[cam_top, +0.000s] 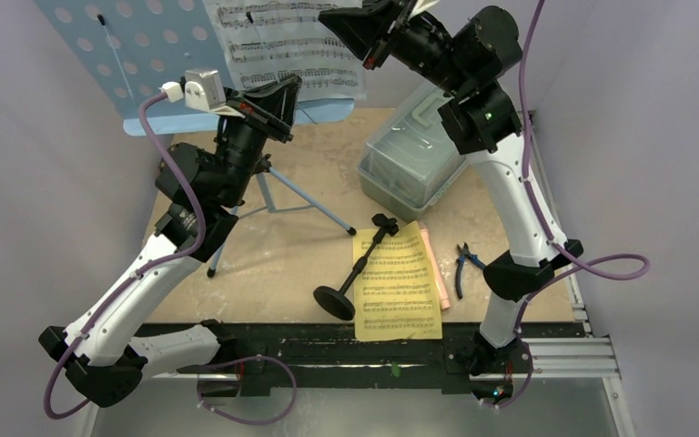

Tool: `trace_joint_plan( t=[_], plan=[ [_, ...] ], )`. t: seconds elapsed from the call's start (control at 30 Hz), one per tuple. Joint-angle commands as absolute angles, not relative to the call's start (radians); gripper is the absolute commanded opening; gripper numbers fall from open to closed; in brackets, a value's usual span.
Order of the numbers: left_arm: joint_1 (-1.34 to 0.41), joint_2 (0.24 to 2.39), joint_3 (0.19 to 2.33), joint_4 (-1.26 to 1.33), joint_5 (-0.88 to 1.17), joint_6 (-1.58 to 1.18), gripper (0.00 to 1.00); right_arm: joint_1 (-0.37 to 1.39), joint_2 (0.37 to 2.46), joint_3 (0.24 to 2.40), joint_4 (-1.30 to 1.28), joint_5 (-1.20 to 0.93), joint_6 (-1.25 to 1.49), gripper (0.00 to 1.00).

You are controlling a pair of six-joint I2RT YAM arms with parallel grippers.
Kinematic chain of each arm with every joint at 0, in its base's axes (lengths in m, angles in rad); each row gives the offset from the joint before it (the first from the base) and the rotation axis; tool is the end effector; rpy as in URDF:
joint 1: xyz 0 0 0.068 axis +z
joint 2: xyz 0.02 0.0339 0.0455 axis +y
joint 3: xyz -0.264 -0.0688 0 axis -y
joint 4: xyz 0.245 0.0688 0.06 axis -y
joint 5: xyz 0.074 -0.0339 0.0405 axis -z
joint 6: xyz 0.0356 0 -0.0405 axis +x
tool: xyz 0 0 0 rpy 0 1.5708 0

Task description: Set up the instrument practice props

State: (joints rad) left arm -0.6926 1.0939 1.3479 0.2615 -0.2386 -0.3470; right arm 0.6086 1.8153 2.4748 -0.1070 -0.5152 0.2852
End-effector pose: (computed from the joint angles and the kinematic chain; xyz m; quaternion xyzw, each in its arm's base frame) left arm 0.1711 -0.1310 0.5212 -0.0153 0.5102 -0.3741 0.7743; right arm 0.2608 0.2031 0.6223 -0.2954 0.4294 0.4769 0.7078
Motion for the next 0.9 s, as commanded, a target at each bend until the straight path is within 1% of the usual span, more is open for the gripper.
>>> trace_joint_plan(
  t=[0.0, 0.17, 0.6, 0.63, 0.67, 0.7, 0.73, 0.77, 0.83, 0.87],
  plan=[
    [-0.697, 1.084, 1.356, 0.328, -0.205, -0.332, 0.0, 0.617, 1.798, 2.457, -0.087, -0.498, 0.212, 0.0],
    [-0.697, 1.087, 1.355, 0.325, -0.207, -0.333, 0.0, 0.627, 1.81, 2.46, -0.108, -0.529, 0.178, 0.0],
    [-0.697, 1.101, 1.365, 0.311, -0.234, -0.361, 0.0, 0.653, 1.825, 2.448, -0.128, -0.484, 0.123, 0.0],
    [-0.698, 1.102, 1.365, 0.309, -0.236, -0.363, 0.0, 0.653, 1.824, 2.448, -0.131, -0.478, 0.119, 0.01],
    [-0.698, 1.103, 1.366, 0.304, -0.241, -0.368, 0.0, 0.653, 1.822, 2.448, -0.135, -0.47, 0.119, 0.06],
    [-0.697, 1.103, 1.369, 0.299, -0.246, -0.373, 0.0, 0.653, 1.819, 2.447, -0.137, -0.455, 0.12, 0.13],
    [-0.697, 1.102, 1.372, 0.292, -0.25, -0.376, 0.07, 0.652, 1.814, 2.446, -0.14, -0.438, 0.123, 0.22],
    [-0.698, 1.1, 1.371, 0.286, -0.253, -0.379, 0.14, 0.654, 1.807, 2.439, -0.142, -0.422, 0.125, 0.29],
    [-0.697, 1.09, 1.369, 0.271, -0.255, -0.382, 0.31, 0.653, 1.78, 2.42, -0.147, -0.388, 0.13, 0.42],
    [-0.697, 1.082, 1.367, 0.259, -0.256, -0.382, 0.37, 0.652, 1.766, 2.408, -0.154, -0.368, 0.133, 0.48]
  ],
)
